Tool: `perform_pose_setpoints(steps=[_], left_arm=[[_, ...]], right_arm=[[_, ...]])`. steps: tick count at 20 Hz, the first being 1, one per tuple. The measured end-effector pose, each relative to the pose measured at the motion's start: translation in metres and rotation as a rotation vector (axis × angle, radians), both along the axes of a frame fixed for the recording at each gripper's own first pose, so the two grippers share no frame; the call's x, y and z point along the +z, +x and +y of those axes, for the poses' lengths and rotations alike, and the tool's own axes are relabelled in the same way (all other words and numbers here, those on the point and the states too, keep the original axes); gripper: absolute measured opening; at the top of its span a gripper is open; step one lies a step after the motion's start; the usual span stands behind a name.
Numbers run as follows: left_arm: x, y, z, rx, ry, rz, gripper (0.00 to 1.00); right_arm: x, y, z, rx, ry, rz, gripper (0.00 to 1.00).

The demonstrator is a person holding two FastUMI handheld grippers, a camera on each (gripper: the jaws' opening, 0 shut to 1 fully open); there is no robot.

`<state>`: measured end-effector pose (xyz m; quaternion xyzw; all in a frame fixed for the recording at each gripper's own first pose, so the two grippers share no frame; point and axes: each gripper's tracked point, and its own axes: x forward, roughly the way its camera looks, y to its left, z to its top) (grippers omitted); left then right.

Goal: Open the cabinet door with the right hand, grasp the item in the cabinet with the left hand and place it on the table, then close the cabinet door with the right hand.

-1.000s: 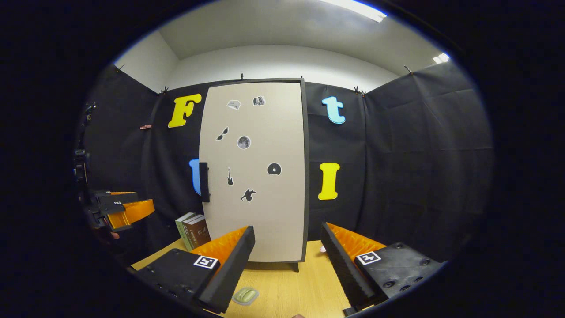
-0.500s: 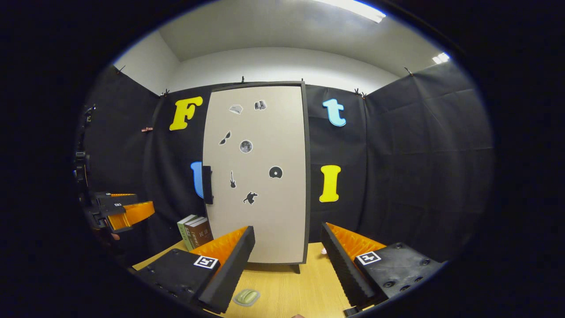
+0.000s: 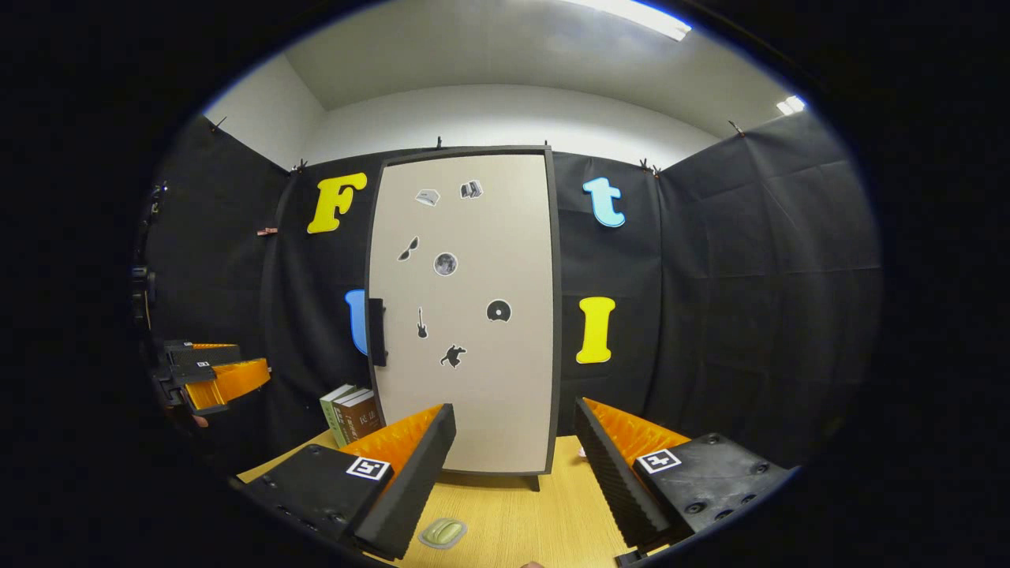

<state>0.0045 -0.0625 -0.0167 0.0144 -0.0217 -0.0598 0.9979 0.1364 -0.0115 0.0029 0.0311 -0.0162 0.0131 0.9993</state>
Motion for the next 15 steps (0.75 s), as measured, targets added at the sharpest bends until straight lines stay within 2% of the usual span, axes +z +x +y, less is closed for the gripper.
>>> perform_pose_setpoints(steps=[15], left_arm=[[0.0036,0.0055,-0.0040,-0.009,0.006,-0.010,0.95]], right_arm=[[0.0005,0.0021,-0.0001,0.015,-0.017,0.010,0.97]])
